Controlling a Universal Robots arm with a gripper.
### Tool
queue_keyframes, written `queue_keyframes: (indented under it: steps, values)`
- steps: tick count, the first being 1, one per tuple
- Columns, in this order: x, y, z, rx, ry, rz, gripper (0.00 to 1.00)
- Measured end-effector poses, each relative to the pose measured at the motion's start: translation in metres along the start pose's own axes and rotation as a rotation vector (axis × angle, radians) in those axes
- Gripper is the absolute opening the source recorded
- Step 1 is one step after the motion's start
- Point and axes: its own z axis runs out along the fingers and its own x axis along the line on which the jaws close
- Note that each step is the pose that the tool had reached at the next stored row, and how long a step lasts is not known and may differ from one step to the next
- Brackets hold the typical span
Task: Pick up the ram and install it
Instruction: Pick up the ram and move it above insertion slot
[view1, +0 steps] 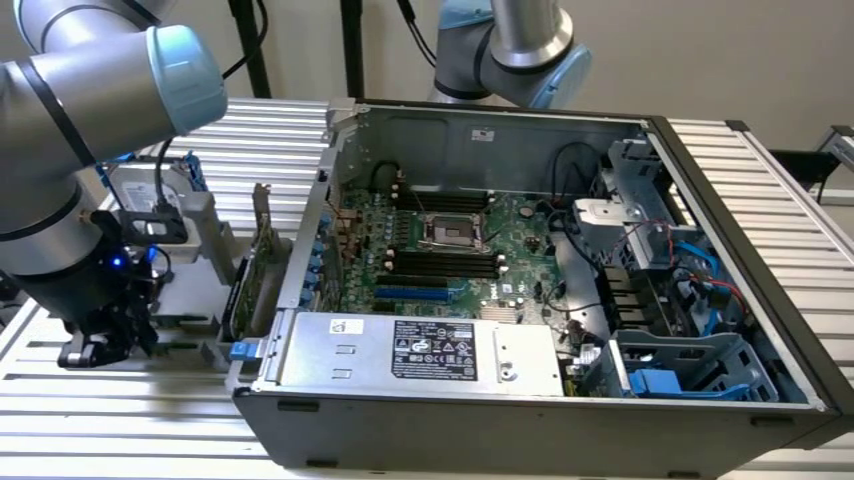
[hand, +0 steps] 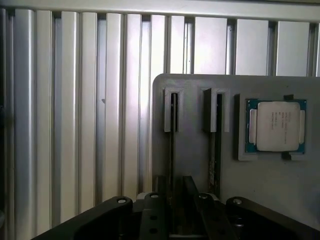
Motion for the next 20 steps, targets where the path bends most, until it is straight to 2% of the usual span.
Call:
queue_keyframes:
  steps: [1,2,3,20]
  values:
    - [0.0000,0.0000,0.0000,-0.0001,0.0002,0.000,0.22]
    - [0.0000,0.0000,0.0001,-0.0001,0.0001,-0.001,0.22]
    - [0.0000,0.0000,0.0001,-0.0001,0.0002,-0.001,0.15]
    - [0.0000,0.0000,0.0002,0.0001,0.0006,-0.001,0.13]
